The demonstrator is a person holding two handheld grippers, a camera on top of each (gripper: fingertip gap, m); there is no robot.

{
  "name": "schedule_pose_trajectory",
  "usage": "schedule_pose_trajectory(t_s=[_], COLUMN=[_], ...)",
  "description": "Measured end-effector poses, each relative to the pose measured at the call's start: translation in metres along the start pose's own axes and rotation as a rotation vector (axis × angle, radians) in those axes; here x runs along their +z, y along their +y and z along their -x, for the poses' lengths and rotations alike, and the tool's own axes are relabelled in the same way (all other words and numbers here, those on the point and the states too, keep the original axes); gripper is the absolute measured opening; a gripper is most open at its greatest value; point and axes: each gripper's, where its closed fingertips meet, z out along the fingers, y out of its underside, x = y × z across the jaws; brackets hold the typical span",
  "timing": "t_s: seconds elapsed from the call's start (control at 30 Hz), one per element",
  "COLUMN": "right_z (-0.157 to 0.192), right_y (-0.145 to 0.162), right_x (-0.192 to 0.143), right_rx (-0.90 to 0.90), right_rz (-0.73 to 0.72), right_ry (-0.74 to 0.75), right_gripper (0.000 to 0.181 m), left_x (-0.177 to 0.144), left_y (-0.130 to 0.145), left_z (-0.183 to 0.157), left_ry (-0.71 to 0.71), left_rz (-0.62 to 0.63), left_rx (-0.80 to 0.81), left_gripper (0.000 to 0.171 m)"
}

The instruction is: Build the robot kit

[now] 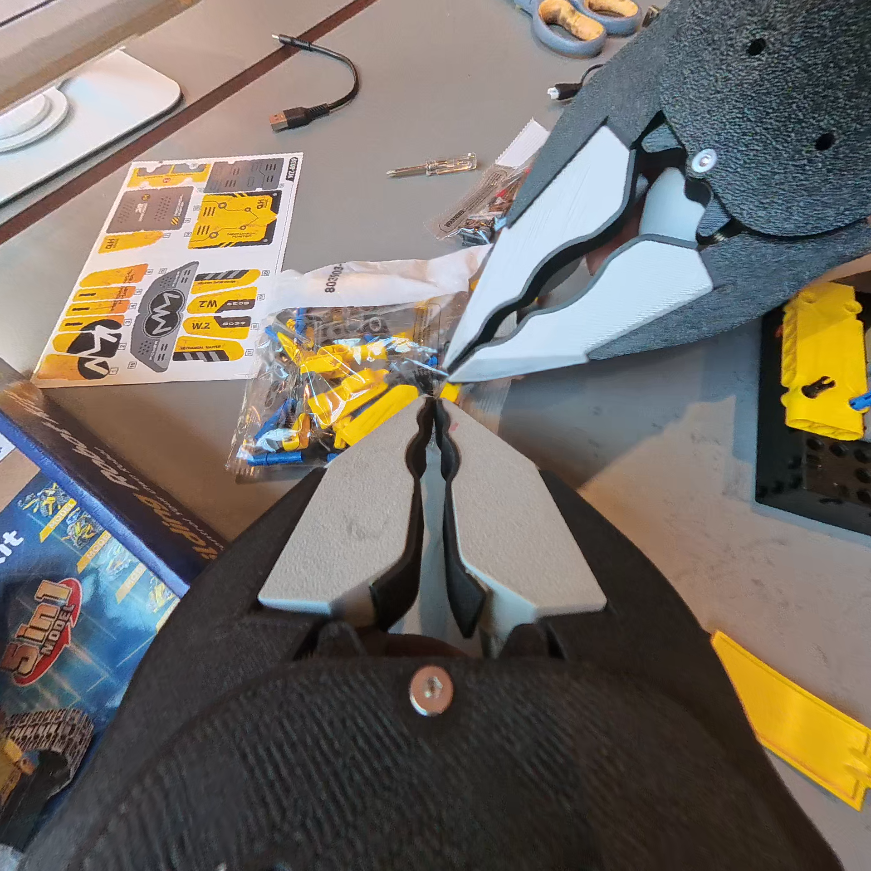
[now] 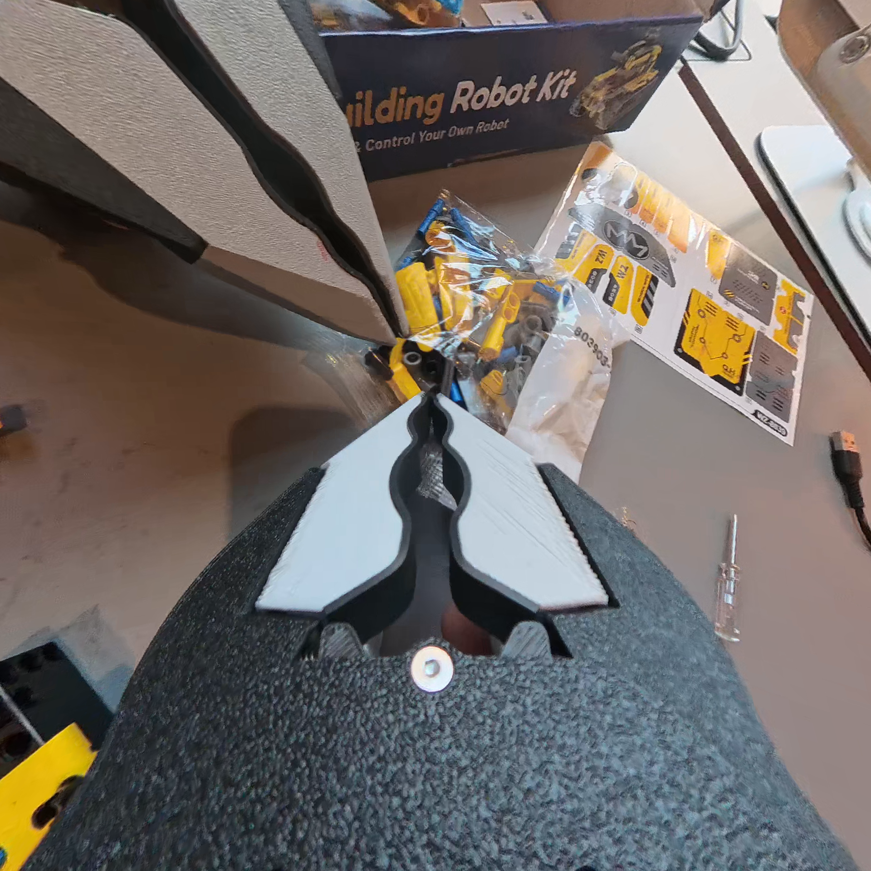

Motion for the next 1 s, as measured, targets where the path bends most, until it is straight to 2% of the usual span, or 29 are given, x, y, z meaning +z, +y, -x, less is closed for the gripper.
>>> schedule_pose_trajectory(t_s=[0.17, 0.43, 0.5, 0.73, 1.0], right_z=[0.0, -0.024, -0.018, -0.004, -0.005], right_y=[-0.004, 0.001, 0.004, 0.004, 0.004], right_x=[-0.005, -0.002, 0.002, 0.0, -0.001], right_rx=[0.005, -0.112, -0.101, -0.05, -0.062], right_rz=[-0.04, 0.021, 0.031, 0.013, 0.007], right_ry=[-0.03, 0.193, 0.157, 0.035, 0.039], right_gripper=[0.001, 0.006, 0.0, 0.0, 0.0], left_x=[-0.003, -0.004, -0.003, -0.003, -0.003], left_y=[0.001, 0.0, 0.002, 0.002, 0.002], left_z=[0.002, -0.003, -0.004, -0.004, -0.005], left_ry=[0.002, 0.051, 0.045, 0.041, 0.032], left_rz=[-0.005, -0.012, -0.004, -0.001, 0.0], left_rx=[0.011, 0.017, 0.03, 0.027, 0.039], left_gripper=[0.0, 0.0, 0.0, 0.0, 0.0])
